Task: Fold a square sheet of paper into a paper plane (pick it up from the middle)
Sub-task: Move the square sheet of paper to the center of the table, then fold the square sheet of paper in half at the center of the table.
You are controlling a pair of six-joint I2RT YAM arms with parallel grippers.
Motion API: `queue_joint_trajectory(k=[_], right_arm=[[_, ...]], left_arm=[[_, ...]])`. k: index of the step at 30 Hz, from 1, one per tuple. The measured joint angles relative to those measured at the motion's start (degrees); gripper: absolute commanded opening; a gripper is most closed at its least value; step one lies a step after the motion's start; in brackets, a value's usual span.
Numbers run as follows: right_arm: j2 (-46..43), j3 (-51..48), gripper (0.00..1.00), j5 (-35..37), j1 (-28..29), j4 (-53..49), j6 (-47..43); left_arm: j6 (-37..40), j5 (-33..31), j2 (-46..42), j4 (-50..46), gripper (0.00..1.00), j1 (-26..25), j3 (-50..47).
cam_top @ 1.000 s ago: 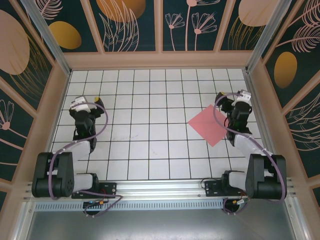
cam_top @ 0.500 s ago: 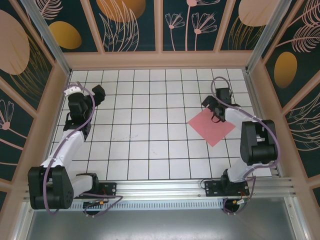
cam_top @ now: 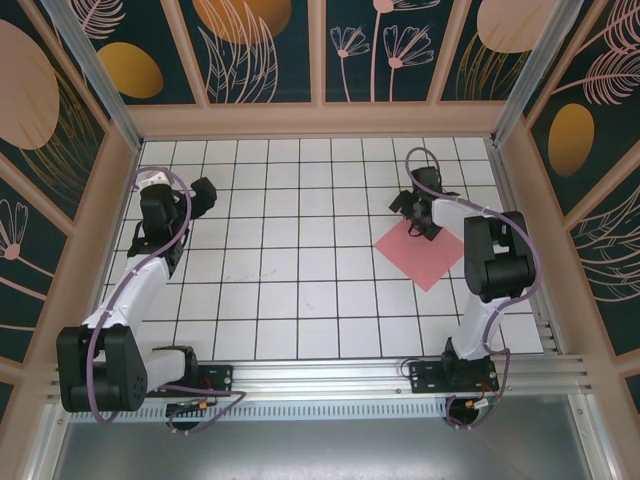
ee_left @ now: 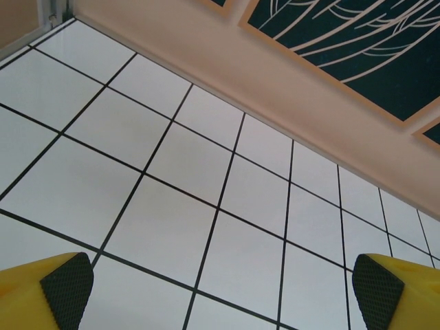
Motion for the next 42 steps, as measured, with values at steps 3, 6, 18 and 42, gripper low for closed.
queue_joint_trajectory(k=[3,6,18,42], right_arm=[[2.14,2.54,0.96,0.15,2.49,0.02,-0.83],[4.52,5.38,0.95,0.00,6.05,0.07,-1.92],[11.41,15.50,0.92,-4.22,27.82,-0.61,-1.70],[11.10,23.10,0.99,4.46,32.54,-25.73,7.80]], left_arm=[[0.00,0.35,0.04,-0.11,0.98,-0.02,0.13],[0.00,1.20,0.39,-0.11,0.98,0.00,0.28],[-0.04,3.63,2.40,-1.62,0.98,0.00,1.68],[0.90,5.22,4.22,-7.63,0.98,0.00,4.72]])
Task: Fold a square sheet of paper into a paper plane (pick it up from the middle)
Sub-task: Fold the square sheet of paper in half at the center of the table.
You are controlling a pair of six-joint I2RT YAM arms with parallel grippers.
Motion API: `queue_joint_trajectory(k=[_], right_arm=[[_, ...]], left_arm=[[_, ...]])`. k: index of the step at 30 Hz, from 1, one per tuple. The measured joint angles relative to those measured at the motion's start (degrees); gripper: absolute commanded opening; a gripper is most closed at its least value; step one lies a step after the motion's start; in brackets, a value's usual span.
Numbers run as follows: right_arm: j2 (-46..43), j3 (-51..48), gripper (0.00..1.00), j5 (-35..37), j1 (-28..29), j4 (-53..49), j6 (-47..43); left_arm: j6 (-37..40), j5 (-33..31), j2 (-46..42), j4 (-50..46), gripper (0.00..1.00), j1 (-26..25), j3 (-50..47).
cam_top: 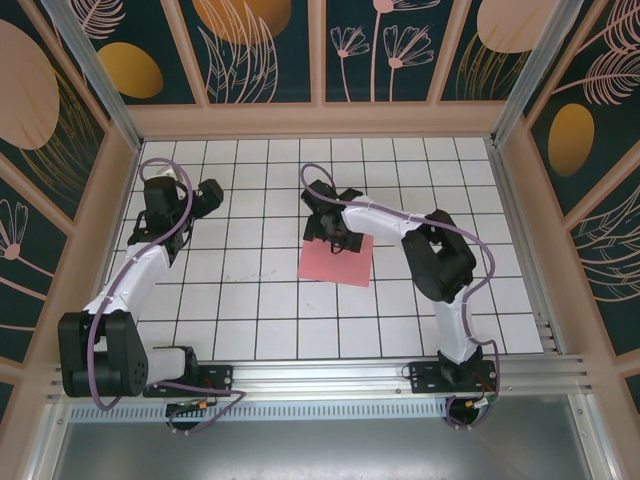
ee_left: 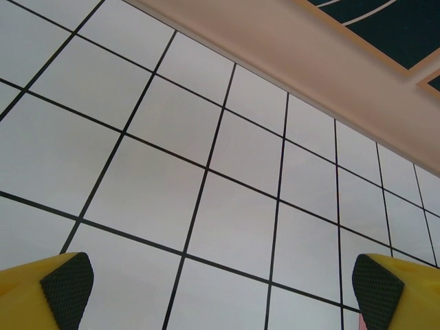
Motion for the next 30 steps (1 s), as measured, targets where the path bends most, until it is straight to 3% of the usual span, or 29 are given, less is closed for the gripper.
queue_joint_trajectory(k=[16,30], right_arm=[[1.95,-0.33,0.97,0.59,-0.15,-1.90,1.11],[0.96,-3.78,0.84,0.74,-0.57,0.55,0.81]], left_arm=[[0.00,-0.02,1.44,-1.16,0.99,0.00,0.11],[0.02,0.02,2.51,-1.73,0.99,0.00,0.66]])
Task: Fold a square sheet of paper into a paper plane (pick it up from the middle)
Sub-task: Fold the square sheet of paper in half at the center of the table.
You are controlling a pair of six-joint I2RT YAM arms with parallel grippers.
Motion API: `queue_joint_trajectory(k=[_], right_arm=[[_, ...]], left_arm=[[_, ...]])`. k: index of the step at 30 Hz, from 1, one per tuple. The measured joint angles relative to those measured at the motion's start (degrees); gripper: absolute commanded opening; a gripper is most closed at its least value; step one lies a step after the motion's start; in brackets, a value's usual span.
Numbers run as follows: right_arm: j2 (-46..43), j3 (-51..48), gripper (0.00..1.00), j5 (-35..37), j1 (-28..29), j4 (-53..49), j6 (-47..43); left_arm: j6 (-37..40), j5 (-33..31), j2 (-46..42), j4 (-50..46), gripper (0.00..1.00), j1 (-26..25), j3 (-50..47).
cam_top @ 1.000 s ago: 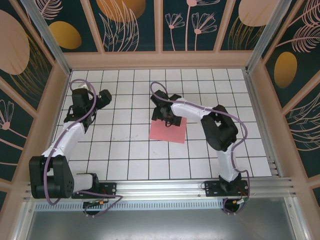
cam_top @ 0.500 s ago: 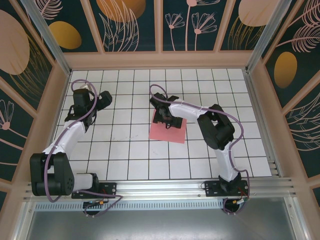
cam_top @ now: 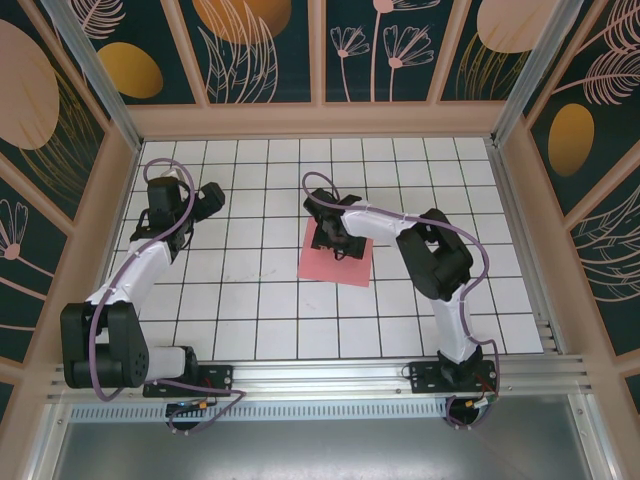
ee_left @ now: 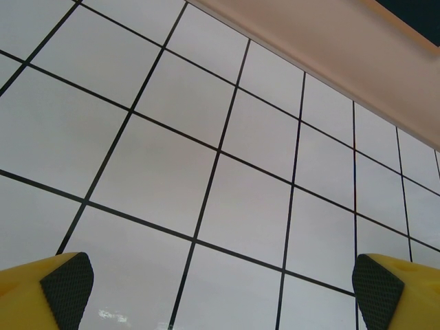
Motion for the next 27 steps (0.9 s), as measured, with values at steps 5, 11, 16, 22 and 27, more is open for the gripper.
queue_joint_trajectory(k=[5,11,16,22,27], right_arm=[[-0.39,-0.57,0.77,0.28,-0.13,0.22,-0.02],[-0.52,-0.83,0.70,0.35,-0.31,0.17,0.00],[-0.55,-0.79,0.67,0.39,-0.31,0.17,-0.42],[-0.57,-0.50,0.54,-0.35,-0.35,0.46,-2.21],[-1.40,-1.31,0.32,-7.04,-0.90,6.05,-4.76]], left_arm=[[0.00,-0.04,0.00,-0.22,0.99,0.00,0.22],[0.20,-0.02,0.35,-0.83,0.98,0.00,0.42],[0.42,-0.02,0.61,-1.09,0.99,0.00,0.42],[0.42,0.02,0.72,-1.22,0.99,0.00,0.42],[0.35,1.64,1.60,-1.44,0.98,0.00,0.87]])
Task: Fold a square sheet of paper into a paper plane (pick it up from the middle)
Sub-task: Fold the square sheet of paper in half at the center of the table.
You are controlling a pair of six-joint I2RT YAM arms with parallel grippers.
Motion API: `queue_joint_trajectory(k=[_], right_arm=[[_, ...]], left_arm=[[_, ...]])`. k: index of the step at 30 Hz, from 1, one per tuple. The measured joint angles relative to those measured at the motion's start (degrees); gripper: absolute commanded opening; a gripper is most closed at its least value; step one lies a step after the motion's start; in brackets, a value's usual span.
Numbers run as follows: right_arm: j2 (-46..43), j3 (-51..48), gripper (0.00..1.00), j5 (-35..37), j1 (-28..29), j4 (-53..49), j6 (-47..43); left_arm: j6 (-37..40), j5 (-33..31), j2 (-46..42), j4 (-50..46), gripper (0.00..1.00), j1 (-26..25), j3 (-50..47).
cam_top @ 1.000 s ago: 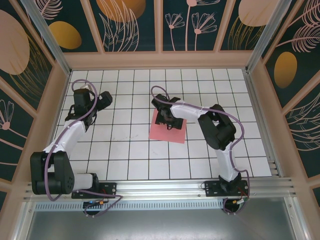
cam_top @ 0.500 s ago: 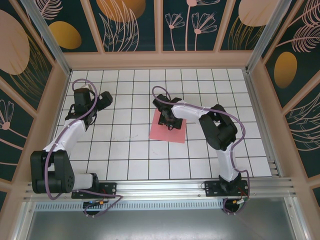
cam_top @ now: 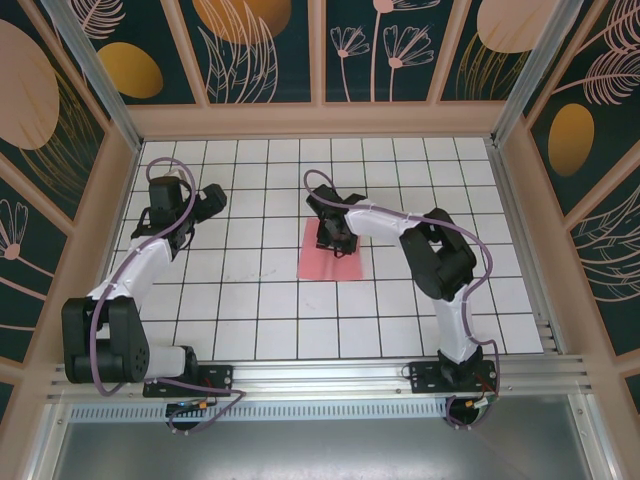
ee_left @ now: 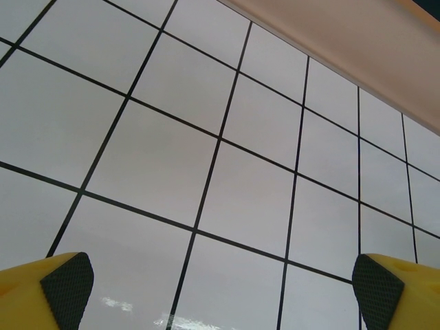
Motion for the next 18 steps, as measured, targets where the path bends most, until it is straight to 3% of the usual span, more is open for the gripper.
queue_joint_trajectory(k=[3,11,18], right_arm=[[-1.49,-2.36,0.27,-6.27,0.09,6.69,-1.51],[-11.02,-11.91,0.26,-22.27,-0.46,26.69,-2.97],[-12.70,-18.29,0.28,-29.57,-3.61,35.76,-2.58]], left_arm=[[-0.22,2.21,0.68,-0.02,0.98,0.00,0.39],[-2.69,10.40,0.98,1.31,0.95,0.00,0.22],[-6.49,17.05,1.42,5.49,0.94,-0.02,-2.82]])
